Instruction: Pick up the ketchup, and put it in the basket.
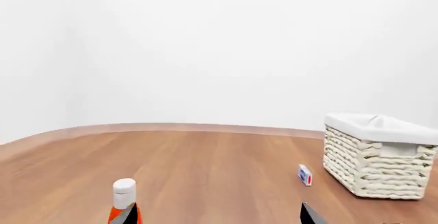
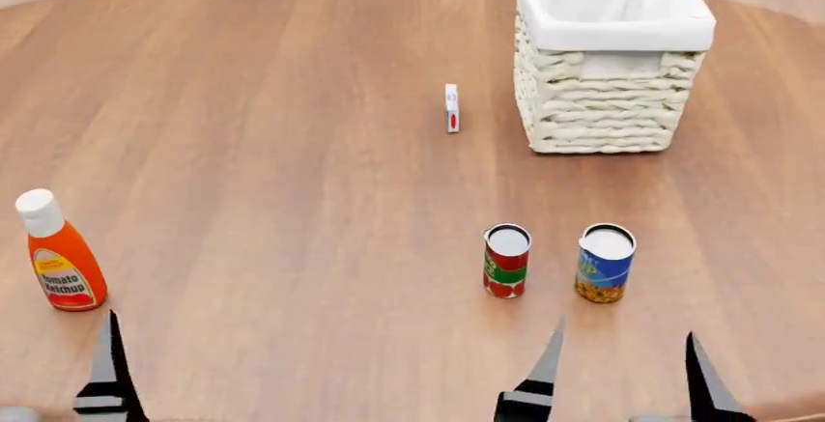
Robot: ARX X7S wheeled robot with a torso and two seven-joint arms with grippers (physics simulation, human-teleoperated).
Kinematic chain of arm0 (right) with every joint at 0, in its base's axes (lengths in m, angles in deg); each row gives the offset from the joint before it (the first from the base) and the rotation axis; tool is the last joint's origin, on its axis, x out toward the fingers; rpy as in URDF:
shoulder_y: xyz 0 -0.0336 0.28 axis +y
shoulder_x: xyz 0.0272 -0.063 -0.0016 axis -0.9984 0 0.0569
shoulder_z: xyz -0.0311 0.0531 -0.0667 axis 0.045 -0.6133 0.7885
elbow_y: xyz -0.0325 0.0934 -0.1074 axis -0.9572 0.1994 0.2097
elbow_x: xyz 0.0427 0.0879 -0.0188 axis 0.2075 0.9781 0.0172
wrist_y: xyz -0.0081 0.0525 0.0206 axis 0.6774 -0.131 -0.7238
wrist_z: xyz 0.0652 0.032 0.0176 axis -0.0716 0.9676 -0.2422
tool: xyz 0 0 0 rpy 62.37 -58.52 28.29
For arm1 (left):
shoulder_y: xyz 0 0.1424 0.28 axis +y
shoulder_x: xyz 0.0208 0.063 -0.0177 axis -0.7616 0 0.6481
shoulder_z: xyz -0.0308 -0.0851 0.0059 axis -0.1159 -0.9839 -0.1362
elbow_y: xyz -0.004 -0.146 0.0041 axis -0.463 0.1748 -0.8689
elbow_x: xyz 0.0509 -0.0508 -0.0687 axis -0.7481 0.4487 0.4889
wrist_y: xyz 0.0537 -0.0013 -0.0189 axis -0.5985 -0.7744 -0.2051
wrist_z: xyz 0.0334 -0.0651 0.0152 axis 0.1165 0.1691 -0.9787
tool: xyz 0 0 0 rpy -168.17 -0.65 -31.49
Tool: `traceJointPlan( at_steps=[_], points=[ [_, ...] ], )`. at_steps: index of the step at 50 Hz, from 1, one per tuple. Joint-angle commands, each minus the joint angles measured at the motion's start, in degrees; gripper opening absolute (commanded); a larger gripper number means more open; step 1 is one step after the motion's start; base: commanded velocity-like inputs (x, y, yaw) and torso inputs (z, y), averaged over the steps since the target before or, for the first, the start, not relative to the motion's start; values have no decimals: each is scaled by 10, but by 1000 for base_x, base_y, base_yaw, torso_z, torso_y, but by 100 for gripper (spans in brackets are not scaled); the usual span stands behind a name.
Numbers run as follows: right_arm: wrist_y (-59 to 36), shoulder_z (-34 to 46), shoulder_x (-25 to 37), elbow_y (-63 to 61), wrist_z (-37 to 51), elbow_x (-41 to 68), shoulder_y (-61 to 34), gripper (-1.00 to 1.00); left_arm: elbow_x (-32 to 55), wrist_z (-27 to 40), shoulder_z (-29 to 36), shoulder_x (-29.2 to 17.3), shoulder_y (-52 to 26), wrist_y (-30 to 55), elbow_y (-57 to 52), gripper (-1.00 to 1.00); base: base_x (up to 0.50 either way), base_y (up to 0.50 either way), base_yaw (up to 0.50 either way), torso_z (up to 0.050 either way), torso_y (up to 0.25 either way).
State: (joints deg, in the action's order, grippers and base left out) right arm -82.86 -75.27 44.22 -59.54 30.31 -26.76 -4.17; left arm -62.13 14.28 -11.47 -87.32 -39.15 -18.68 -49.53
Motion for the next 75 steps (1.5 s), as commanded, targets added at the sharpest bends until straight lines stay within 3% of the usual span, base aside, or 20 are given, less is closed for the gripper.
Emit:
traceJointPlan(
  at_steps=[1,10,23,29,75],
  points=[
    [-84,-15,19,-149,22,29,-6,100,36,24,-29,-26,5,74,-152,100,0,0,0,0,0],
    [-130,-29,29,-220,36,51,-19,100,68,43,-53,-43,-1,127,-244,100,0,0,0,0,0],
    [-198,-25,44,-258,62,52,-45,100,87,56,-54,-56,-1,134,-266,100,0,0,0,0,0],
    [-171,-26,45,-255,60,52,-39,100,92,62,-52,-62,-2,136,-270,100,0,0,0,0,0],
    [-192,-34,69,-269,85,77,-49,100,134,97,-49,-96,-7,138,-283,100,495,0,0,0,0]
  ],
)
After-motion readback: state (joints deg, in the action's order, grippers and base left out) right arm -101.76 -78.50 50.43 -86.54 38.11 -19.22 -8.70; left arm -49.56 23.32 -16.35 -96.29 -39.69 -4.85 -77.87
